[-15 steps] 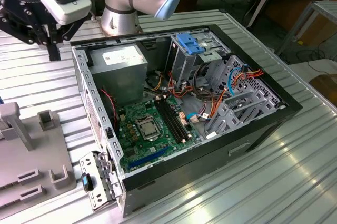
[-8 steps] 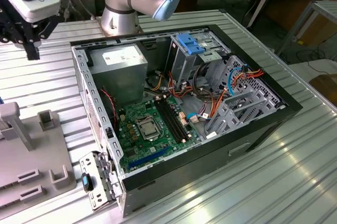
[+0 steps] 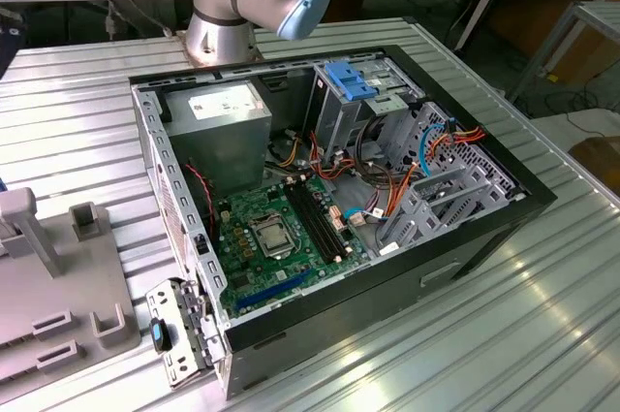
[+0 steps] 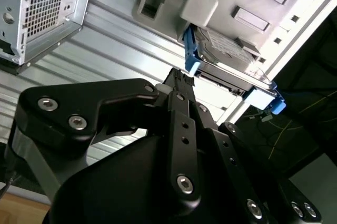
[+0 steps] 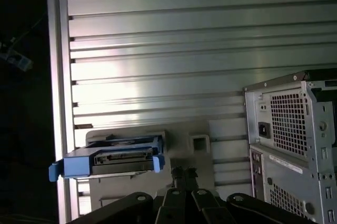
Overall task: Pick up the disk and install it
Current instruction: 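Reach for the disk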
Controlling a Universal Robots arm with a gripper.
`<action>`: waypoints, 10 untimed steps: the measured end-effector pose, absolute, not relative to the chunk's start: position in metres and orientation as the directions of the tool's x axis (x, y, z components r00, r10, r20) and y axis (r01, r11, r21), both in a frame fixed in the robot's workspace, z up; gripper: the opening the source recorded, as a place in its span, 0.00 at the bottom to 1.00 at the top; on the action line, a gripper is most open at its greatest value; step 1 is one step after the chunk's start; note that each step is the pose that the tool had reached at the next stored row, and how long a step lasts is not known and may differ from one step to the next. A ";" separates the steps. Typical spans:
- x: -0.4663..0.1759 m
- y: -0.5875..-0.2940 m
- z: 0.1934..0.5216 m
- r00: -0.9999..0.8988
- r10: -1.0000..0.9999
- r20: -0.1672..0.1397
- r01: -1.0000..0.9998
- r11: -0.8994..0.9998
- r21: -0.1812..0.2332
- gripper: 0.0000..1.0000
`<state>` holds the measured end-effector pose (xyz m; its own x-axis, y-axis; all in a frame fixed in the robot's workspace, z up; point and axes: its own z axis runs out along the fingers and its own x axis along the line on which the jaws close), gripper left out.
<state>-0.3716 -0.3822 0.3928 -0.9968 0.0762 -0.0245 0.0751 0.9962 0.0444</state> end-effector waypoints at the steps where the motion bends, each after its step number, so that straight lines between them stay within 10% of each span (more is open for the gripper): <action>1: -0.376 -0.382 0.393 -0.997 0.076 -0.025 0.075 0.996 0.044 0.11; 10: -0.436 -0.382 0.393 -0.997 0.076 -0.025 0.075 0.996 0.044 0.11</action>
